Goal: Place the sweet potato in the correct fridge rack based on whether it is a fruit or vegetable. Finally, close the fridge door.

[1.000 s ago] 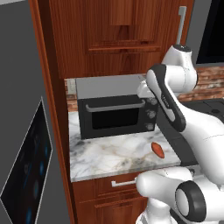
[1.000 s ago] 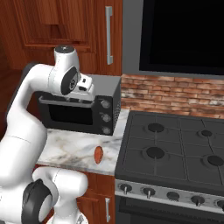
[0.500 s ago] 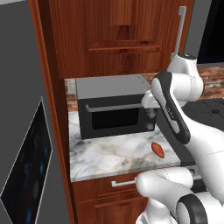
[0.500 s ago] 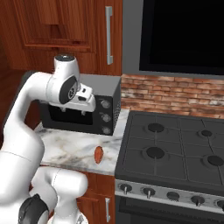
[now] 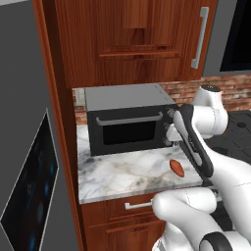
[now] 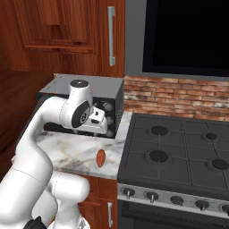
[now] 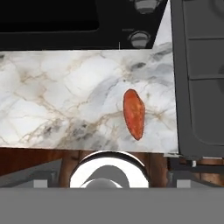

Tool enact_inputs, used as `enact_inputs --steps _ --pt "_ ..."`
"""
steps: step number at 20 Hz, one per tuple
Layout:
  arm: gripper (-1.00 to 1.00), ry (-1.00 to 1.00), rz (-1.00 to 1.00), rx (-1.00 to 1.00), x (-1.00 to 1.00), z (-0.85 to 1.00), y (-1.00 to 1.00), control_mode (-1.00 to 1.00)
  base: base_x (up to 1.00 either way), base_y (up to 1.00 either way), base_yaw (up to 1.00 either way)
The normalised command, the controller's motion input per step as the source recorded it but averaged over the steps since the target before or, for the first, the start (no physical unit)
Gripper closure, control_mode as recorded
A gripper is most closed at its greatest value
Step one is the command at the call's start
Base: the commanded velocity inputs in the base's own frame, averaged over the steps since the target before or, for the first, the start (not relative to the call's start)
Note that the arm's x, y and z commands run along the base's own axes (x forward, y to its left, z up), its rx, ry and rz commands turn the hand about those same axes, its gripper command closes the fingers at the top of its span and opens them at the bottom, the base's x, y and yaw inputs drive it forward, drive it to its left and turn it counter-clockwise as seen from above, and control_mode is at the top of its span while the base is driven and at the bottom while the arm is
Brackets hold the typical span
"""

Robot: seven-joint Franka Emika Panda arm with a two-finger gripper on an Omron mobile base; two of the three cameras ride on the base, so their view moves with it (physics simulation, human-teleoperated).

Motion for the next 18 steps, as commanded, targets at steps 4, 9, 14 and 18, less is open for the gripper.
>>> enact_inputs --steps 4,9,14,18 --pt "-1.00 0.13 0.00 -0.09 0.00 -0.85 -0.33 -1.00 0.00 0.00 0.00" --pt "-1.00 0.06 0.00 -0.03 0.00 -0.65 -0.22 -1.00 0.00 0.00 0.00" --pt "-1.00 0.00 0.00 0.00 0.00 -0.56 -0.11 -1.00 0.00 0.00 0.00" --pt "-1.00 0.00 0.00 0.00 0.02 -0.52 -0.03 -1.00 0.00 0.00 0.00"
